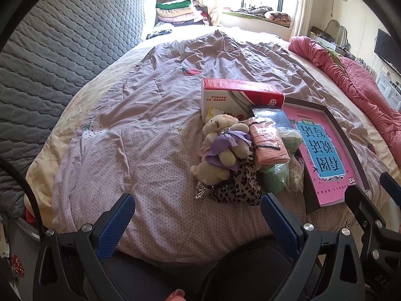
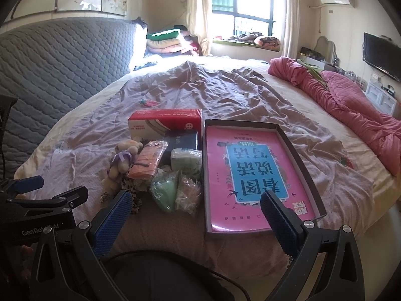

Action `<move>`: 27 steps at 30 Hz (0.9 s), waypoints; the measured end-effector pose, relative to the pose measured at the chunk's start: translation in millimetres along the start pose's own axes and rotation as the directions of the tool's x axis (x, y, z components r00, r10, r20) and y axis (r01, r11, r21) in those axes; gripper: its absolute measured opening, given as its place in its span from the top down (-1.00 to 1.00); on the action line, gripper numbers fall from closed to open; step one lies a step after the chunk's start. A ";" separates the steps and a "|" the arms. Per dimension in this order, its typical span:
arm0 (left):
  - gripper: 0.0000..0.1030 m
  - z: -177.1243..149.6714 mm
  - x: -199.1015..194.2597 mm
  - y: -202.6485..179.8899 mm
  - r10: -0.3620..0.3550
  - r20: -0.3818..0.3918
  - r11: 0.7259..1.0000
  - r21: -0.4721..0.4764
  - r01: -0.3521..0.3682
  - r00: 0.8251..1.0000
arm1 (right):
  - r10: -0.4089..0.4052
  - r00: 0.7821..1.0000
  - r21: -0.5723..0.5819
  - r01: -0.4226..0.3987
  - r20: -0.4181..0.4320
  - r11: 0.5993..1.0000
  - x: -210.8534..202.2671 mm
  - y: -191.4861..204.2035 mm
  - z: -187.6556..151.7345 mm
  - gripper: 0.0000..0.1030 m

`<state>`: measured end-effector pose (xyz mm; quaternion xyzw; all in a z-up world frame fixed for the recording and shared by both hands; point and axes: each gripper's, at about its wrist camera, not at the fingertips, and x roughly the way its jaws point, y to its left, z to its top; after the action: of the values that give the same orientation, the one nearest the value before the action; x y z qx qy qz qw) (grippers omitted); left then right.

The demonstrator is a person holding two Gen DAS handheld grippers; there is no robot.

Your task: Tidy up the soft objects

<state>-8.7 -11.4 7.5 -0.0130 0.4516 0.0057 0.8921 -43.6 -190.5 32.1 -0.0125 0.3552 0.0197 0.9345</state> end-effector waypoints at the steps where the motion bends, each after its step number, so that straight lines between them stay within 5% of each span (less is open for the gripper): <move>1: -0.96 0.0 0.5 -0.1 0.000 -0.001 1.000 0.001 0.000 1.000 | -0.001 1.000 0.000 0.001 0.000 1.000 0.0 0.2 0.0 -0.99; 27: -0.96 -1.9 -0.9 -2.5 -0.018 -0.007 1.000 0.003 0.018 1.000 | -0.006 1.000 0.005 0.006 -0.004 1.000 -0.3 -2.6 -0.1 -0.99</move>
<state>-10.8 -14.0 7.2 -0.0158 0.4545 -0.0028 0.8906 -43.9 -193.0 32.2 -0.0112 0.3573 0.0162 0.9338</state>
